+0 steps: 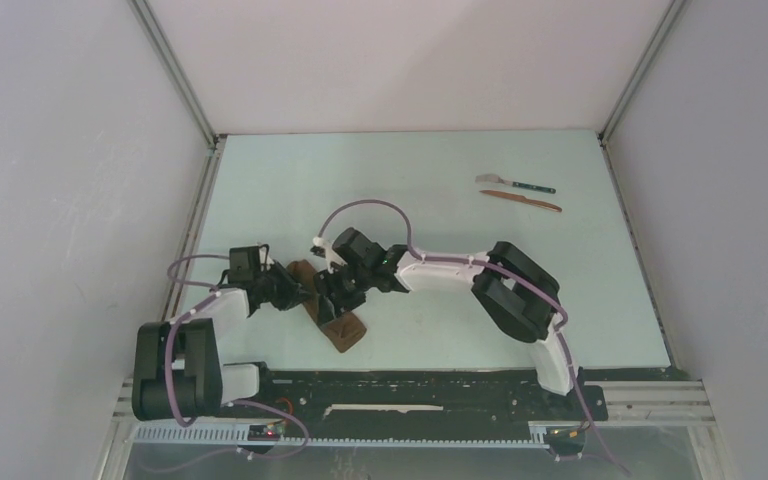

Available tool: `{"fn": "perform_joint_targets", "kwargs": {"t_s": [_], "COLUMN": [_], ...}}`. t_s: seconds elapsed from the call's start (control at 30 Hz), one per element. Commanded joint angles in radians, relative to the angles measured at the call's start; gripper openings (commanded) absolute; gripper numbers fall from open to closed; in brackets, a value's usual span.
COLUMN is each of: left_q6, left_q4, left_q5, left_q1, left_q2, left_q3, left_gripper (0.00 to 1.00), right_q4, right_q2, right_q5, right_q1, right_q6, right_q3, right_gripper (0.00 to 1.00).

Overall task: Fold the napkin into a case and place the utensils inside
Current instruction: Stuff the top corner of the smaller-rectangle-folded napkin into the folded napkin, then pick up the smaller rectangle-folded napkin from the center of the board.

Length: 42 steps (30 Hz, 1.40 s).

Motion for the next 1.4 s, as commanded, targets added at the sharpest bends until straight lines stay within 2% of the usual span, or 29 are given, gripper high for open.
{"fn": "perform_joint_targets", "kwargs": {"t_s": [0.0, 0.17, 0.33, 0.5, 0.7, 0.83, 1.03, 1.17, 1.27, 1.37], "left_q6": [0.015, 0.024, 0.020, 0.011, -0.013, -0.007, 0.010, 0.037, 0.053, 0.072], "left_q4": [0.089, 0.088, 0.077, 0.069, 0.004, -0.097, -0.310, -0.450, -0.464, -0.467], "left_q5": [-0.042, -0.067, -0.086, -0.051, 0.036, 0.050, -0.009, -0.081, -0.106, -0.112], "left_q1": [-0.004, -0.004, -0.003, 0.000, -0.001, 0.007, 0.135, 0.178, 0.181, 0.186], "left_q2": [0.077, 0.079, 0.098, 0.083, 0.012, -0.047, -0.153, -0.190, -0.220, -0.230], "left_q3": [0.021, 0.006, 0.006, 0.026, 0.081, 0.147, 0.280, 0.380, 0.392, 0.384], "left_gripper": [0.12, 0.12, 0.12, 0.18, 0.26, 0.32, 0.34, 0.35, 0.36, 0.36], "right_q4": [-0.086, 0.103, 0.126, -0.076, -0.244, -0.266, -0.254, -0.270, -0.318, -0.302], "right_q2": [-0.089, -0.056, -0.071, -0.188, -0.286, -0.238, -0.096, 0.010, 0.067, 0.079], "right_q5": [0.148, 0.018, 0.056, 0.224, 0.501, 0.675, 0.837, 0.947, 0.979, 0.970], "right_q1": [0.103, 0.061, 0.064, 0.110, 0.220, 0.248, 0.274, 0.305, 0.322, 0.338], "right_q6": [-0.213, -0.084, -0.107, -0.198, -0.321, -0.368, -0.352, -0.359, -0.346, -0.343], "right_q3": [0.038, -0.113, -0.191, -0.110, -0.037, 0.013, 0.131, 0.222, 0.291, 0.288], "right_gripper": [0.65, 0.61, 0.60, 0.62, 0.72, 0.78, 0.81, 0.79, 0.70, 0.63]}}
